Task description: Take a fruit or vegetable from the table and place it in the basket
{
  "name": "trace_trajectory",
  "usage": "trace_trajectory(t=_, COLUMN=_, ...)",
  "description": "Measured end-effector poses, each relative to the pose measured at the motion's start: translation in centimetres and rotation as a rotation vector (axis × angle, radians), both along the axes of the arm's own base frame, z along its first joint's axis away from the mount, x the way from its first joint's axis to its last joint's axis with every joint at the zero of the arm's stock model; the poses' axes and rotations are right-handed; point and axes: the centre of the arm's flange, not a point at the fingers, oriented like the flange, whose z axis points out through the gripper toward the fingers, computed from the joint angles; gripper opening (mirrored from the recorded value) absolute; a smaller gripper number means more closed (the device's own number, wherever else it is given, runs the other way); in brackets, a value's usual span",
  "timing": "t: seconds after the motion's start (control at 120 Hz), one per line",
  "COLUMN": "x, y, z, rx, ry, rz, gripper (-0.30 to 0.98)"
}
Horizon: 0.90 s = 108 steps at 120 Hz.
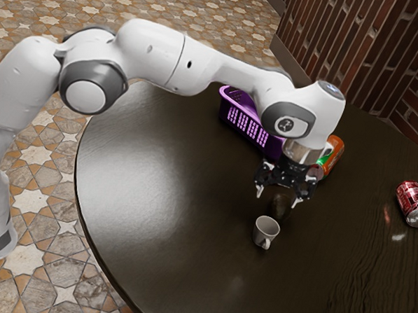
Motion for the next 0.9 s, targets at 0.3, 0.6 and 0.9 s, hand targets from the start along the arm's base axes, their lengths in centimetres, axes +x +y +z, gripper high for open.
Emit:
trace_trajectory(t=0.3, x=0.5, y=-0.4, z=-2.1, rx=-0.002, ry=0.014, rz=-0.007, gripper=0.69)
trace_trajectory(t=0.6, x=0.5, y=-1.3, z=-2.4, rx=-0.023, ry=0.021, rz=-0.02, gripper=0.39)
trace_trajectory(t=0.9, x=-0.5, y=-1.0, z=1.3, rx=-0.029, ry=-0.002, rz=-0.035, gripper=0.24)
